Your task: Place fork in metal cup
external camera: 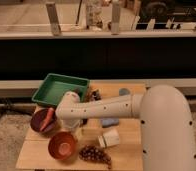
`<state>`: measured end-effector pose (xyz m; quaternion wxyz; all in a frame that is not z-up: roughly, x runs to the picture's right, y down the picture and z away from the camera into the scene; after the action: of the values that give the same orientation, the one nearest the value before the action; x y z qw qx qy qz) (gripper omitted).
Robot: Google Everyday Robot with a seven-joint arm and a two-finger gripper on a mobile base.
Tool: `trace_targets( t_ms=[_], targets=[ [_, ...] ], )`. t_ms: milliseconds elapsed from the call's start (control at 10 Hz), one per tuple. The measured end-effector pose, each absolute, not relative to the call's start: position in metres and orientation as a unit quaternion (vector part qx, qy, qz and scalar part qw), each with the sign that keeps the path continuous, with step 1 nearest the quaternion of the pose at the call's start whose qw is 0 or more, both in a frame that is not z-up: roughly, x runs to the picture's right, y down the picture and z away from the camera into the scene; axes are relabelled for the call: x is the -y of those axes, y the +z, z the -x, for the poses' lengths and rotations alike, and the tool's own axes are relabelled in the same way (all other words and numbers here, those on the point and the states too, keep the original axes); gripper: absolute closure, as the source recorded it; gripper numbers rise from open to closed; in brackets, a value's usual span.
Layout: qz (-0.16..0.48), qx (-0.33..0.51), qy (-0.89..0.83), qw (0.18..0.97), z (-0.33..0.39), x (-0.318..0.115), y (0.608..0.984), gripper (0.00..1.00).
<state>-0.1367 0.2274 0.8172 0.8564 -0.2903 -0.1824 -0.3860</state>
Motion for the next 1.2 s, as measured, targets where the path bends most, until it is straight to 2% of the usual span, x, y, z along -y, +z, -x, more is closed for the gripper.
trace_targets(
  t_ms=[800, 1200],
  targets=[
    [0.309, 0.187, -0.359, 0.861, 0.132, -0.222, 0.814, 0.2],
    [0.284, 0.187, -0.379, 0.861, 0.141, -0.23, 0.801, 0.2]
  ],
)
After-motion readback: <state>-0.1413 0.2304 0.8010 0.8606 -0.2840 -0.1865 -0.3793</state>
